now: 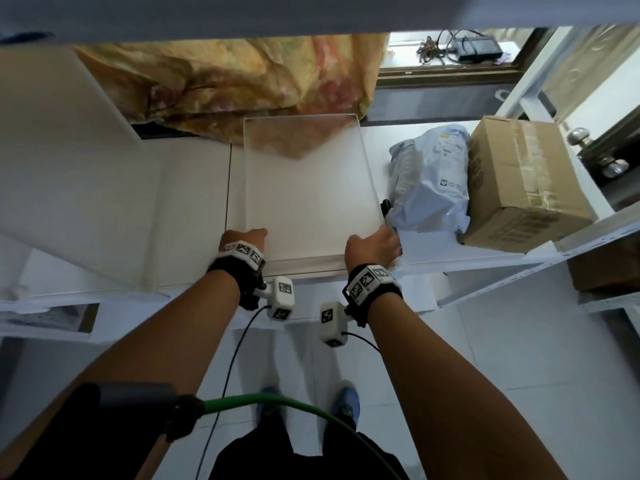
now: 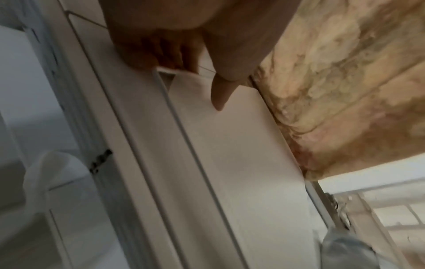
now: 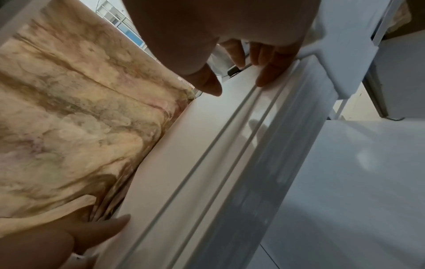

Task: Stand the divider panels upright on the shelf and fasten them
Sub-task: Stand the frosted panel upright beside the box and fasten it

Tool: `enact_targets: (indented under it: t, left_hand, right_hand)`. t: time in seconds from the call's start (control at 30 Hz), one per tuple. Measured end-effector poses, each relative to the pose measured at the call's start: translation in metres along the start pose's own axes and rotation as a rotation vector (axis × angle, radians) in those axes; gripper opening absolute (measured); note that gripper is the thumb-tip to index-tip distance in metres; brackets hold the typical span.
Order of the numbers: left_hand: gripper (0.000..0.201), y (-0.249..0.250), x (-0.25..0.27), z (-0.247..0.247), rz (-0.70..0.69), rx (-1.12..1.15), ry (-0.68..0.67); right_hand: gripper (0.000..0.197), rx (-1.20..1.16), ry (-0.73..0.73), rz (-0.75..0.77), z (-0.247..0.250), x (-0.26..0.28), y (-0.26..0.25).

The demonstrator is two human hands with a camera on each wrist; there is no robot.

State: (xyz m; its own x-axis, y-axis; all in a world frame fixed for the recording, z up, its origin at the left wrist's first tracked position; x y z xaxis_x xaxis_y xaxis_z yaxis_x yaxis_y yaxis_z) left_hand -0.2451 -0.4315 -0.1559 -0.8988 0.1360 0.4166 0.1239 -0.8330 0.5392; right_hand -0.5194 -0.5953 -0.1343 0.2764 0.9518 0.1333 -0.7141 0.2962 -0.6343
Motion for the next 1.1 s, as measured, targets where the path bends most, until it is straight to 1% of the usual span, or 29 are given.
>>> enact_targets:
  t: [0.07,0.13,0.2,0.23,0.3,0.37,0.43,0.53,0.6,0.63,0.7,0.73,0.77,0.83,0.9,0.97,1.0,1.03,1.1]
  left_hand:
    - [0.043,0.009,-0.002,-0.004,-0.002,0.159,-0.097]
    - [0.027,0.011,0.011,-0.015,0.037,0.349,-0.210]
    - [0.013,0.015,0.031,-0.029,0.054,0.486,-0.321]
    - [0.014,0.020,0.041,-0.032,0.056,0.546,-0.360]
    - [0.024,0.033,0.052,-0.034,0.049,0.661,-0.395]
    - [0.030,0.045,0.057,-0.028,0.040,0.747,-0.360]
    - [0.032,0.054,0.062,-0.021,0.070,0.864,-0.339]
    - [0.035,0.072,0.078,-0.009,0.108,1.040,-0.389]
    - [0.033,0.085,0.091,0.003,0.104,1.105,-0.410]
    - [0.031,0.092,0.098,0.009,0.094,1.137,-0.414]
    - [0.027,0.105,0.116,0.022,0.073,1.204,-0.439]
    - [0.024,0.111,0.126,0.027,0.051,1.221,-0.462]
    - [0.022,0.119,0.138,0.031,0.006,1.219,-0.496]
    - [0.027,0.135,0.160,0.035,-0.112,1.184,-0.561]
    - [0.026,0.143,0.176,0.031,-0.204,1.123,-0.586]
    - [0.024,0.141,0.185,0.017,-0.245,1.043,-0.592]
    - [0.023,0.137,0.187,0.009,-0.261,0.991,-0.574]
    - [0.021,0.131,0.186,0.001,-0.274,0.933,-0.539]
    - [0.018,0.113,0.181,-0.015,-0.278,0.810,-0.448]
  right_hand:
    - [0.057,0.049,-0.021,0.016,-0.003,-0.001,-0.004]
    - [0.056,0.094,-0.056,0.028,-0.008,0.000,-0.003]
    - [0.058,0.109,-0.091,0.032,-0.012,0.001,-0.001]
    - [0.060,0.101,-0.115,0.037,-0.013,0.002,-0.002]
    - [0.066,0.091,-0.177,0.061,-0.016,0.003,-0.004]
    - [0.073,0.117,-0.236,0.114,-0.016,0.004,-0.005]
    - [0.077,0.128,-0.273,0.178,-0.010,0.006,-0.006]
    - [0.075,0.204,-0.298,0.290,-0.004,0.013,-0.008]
    - [0.067,0.308,-0.267,0.385,0.001,0.020,-0.014]
    - [0.060,0.344,-0.227,0.434,0.006,0.022,-0.019]
    - [0.036,0.349,-0.126,0.526,0.018,0.026,-0.032]
    - [0.024,0.342,-0.106,0.557,0.022,0.027,-0.038]
    - [0.016,0.338,-0.103,0.587,0.025,0.029,-0.042]
    - [0.015,0.344,-0.131,0.621,0.029,0.033,-0.046]
    - [0.015,0.305,-0.133,0.587,0.037,0.030,-0.046]
    - [0.017,0.221,-0.149,0.517,0.040,0.022,-0.040]
    - [0.018,0.150,-0.165,0.463,0.039,0.017,-0.033]
    - [0.021,0.055,-0.156,0.397,0.041,0.011,-0.024]
    - [0.024,-0.214,-0.181,0.188,0.043,0.002,-0.002]
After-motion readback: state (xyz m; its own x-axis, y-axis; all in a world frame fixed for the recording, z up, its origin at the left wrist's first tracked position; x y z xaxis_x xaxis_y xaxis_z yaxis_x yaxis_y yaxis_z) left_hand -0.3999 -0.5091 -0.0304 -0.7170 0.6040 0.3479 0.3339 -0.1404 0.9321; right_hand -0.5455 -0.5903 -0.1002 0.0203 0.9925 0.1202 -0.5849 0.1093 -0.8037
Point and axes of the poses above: each hand's wrist, its own x-axis away from the middle knuckle, its own z-axis out of the back of the hand, y = z × x, the point moved 10 cm from there along -x, towards the middle knuckle, and after that the axes turned 14 degrees about y, right-handed, at the moved point
